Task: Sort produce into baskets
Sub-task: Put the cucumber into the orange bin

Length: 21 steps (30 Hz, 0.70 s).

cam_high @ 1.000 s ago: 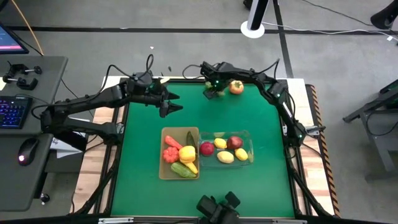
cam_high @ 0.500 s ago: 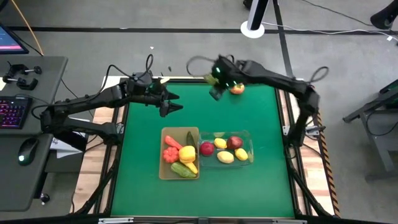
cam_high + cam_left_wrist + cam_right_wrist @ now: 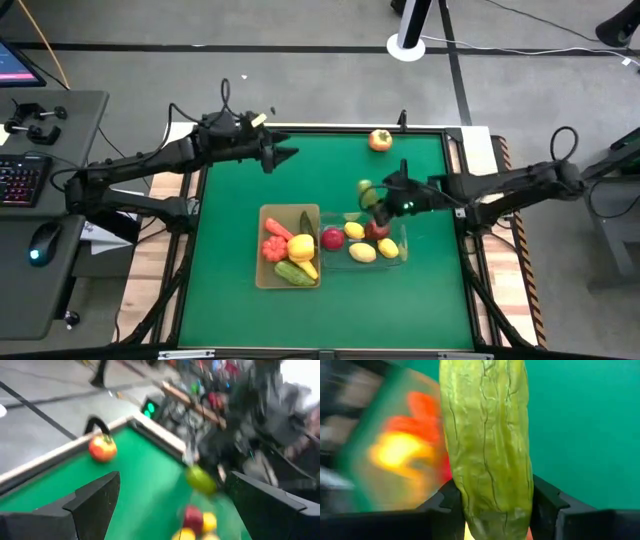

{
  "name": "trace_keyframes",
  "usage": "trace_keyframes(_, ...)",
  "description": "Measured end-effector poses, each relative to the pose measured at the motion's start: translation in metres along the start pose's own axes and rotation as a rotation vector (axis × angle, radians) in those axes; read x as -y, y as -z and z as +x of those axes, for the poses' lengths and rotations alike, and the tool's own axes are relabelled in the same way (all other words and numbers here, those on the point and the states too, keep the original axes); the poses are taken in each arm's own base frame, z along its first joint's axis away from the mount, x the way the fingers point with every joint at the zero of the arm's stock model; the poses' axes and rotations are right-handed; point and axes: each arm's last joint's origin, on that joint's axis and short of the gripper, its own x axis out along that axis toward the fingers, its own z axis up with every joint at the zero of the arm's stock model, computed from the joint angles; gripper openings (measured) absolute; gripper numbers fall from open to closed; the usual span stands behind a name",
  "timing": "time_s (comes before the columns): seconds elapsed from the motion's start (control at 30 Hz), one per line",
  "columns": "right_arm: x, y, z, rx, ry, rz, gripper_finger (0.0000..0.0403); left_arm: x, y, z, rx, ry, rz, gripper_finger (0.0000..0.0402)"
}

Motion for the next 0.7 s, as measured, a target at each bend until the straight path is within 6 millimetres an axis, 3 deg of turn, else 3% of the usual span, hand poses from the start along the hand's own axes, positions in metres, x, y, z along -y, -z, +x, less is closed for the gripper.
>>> trace_keyframes(0.13,-0.024,0.001,0.007,0.158,-0.275,-0.011,0.0133,0.001,-0.007,0.000,0.096,-0.022,-0.077,0.0356)
trace_keyframes(0.33,-0.057,-0.009,0.047,0.241,-0.480,-0.118,0.0133,0.000,-0.008,0.000,0.124,-0.052,-0.205,0.0356)
trace_keyframes(0.53,-0.101,-0.018,0.081,0.203,-0.542,-0.128,0.0176,0.002,-0.006,0.000,0.083,-0.005,-0.256,0.0356)
trace_keyframes(0.7,-0.143,-0.029,0.097,0.223,-0.593,-0.113,0.0218,0.012,-0.012,-0.009,0.050,0.206,-0.180,0.0356)
